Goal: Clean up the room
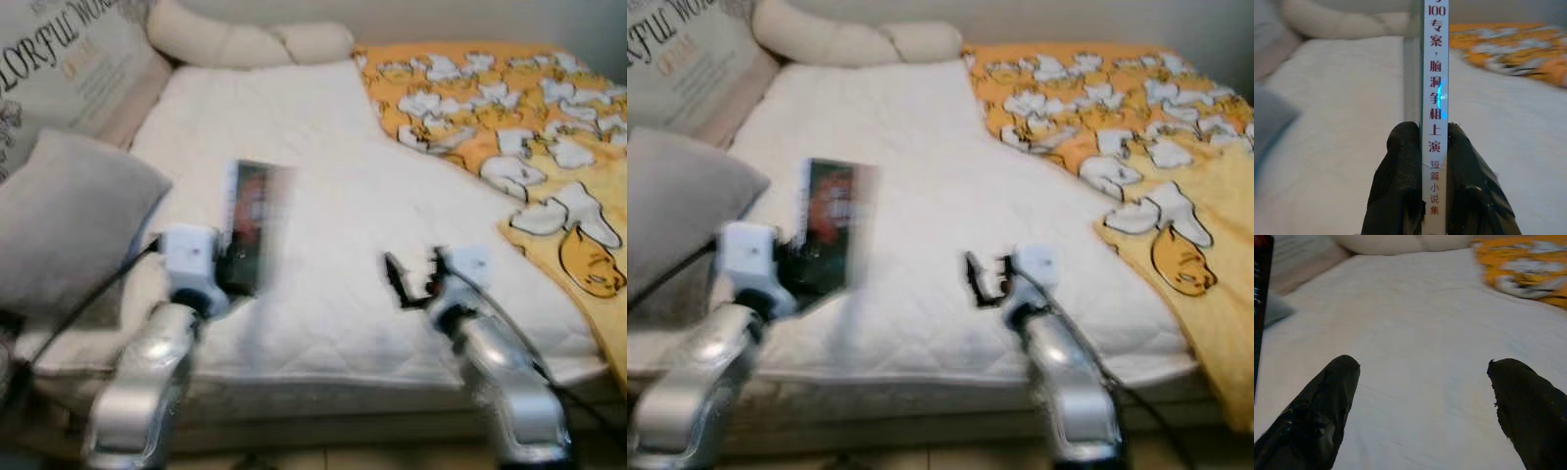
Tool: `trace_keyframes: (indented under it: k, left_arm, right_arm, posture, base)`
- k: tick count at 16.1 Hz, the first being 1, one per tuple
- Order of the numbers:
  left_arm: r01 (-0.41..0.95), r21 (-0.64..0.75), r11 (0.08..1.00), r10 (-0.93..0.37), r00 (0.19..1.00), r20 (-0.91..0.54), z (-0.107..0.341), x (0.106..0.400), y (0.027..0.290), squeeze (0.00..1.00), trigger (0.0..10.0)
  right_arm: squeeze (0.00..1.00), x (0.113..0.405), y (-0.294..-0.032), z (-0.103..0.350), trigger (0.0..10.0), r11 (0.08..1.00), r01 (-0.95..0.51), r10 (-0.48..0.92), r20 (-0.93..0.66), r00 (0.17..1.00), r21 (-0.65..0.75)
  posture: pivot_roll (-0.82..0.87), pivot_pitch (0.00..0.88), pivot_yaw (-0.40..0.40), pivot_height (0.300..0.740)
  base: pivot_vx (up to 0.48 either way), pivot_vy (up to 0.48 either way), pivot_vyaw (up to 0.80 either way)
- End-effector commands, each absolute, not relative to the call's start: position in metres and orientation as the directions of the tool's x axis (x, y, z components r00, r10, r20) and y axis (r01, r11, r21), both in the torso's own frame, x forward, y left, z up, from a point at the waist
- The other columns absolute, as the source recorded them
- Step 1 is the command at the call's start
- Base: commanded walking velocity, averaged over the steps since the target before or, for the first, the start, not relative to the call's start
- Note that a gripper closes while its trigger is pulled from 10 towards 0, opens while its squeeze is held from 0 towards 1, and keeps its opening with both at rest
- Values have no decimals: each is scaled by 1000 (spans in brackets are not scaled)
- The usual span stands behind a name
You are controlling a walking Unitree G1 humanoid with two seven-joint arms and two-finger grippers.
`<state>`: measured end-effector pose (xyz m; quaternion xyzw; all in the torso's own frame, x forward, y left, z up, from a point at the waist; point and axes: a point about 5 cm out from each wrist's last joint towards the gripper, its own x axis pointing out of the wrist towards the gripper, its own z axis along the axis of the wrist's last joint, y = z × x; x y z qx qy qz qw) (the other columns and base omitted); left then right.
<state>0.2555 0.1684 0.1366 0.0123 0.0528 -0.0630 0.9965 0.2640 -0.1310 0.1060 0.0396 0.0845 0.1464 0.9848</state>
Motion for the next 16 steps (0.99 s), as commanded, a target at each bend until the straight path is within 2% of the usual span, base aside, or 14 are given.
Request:
trace_keyframes:
  k: [1,8,16]
  left_arm:
    - [135,27,991,-133,990,-52,146,256,164,0,10000]
    - [136,34,990,-134,990,-40,149,261,162,0,10000]
    - [144,38,989,-143,989,-39,151,263,164,0,10000]
  right_arm:
    - [0,264,-138,108,10000,959,-270,280,-147,949,84]
    - [0,262,-139,104,10000,961,-264,275,-158,948,87]
    - [0,261,-136,100,10000,962,-249,265,-165,950,109]
  posture:
    - [-13,10,12,740]
    - [-15,6,19,740]
    - [-8,10,27,740]
  base:
    - [368,0,0]
    - [0,0,0]
    - [0,282,0]
